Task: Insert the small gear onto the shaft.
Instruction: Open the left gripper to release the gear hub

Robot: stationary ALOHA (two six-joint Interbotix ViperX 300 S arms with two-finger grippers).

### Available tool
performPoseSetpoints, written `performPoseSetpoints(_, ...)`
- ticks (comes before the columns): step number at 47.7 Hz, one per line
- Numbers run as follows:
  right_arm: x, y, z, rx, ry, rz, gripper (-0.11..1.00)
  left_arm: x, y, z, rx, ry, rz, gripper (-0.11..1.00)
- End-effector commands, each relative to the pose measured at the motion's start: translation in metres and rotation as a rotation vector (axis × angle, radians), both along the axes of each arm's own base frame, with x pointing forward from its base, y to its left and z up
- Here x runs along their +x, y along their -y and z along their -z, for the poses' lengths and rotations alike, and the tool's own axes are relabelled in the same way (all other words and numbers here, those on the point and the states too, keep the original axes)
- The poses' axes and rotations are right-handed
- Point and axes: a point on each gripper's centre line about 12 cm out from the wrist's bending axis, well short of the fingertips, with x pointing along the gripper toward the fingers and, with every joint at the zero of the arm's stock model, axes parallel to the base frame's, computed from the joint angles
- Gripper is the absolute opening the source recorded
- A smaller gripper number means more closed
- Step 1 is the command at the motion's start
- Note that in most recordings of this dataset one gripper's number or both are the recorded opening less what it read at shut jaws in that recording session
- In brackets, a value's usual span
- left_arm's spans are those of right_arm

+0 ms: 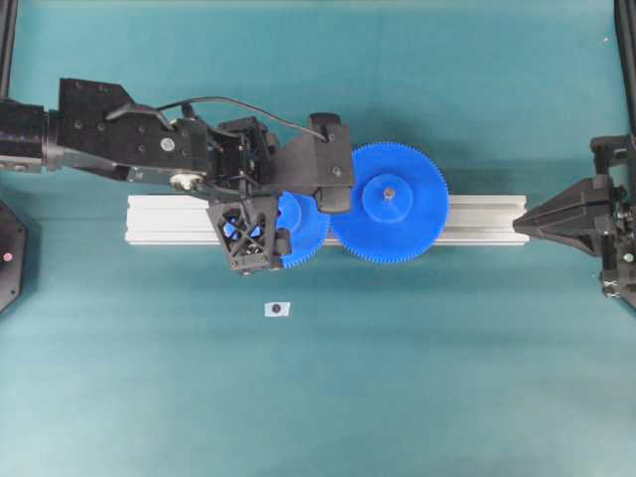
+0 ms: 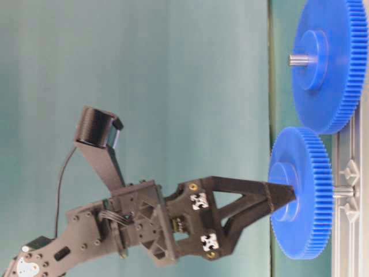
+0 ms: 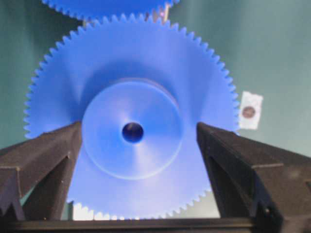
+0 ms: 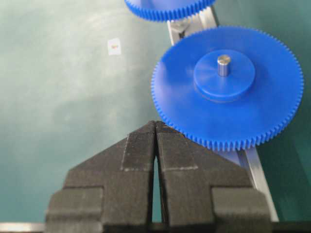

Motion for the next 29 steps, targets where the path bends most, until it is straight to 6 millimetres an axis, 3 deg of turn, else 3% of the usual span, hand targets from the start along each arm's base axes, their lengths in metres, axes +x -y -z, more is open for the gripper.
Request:
performPoseSetpoints(1, 0.002, 0.000, -0.005, 0.008, 0.012, 0.005, 0.04, 0.004, 0.006, -0.029, 0.004, 0.080, 0.019, 0.88)
performPoseSetpoints(29, 0.002, 0.000, -0.004, 0.009, 0.015, 0.006, 0.04, 0.005, 0.005, -0.041, 0.011, 0.105, 0.029, 0.88)
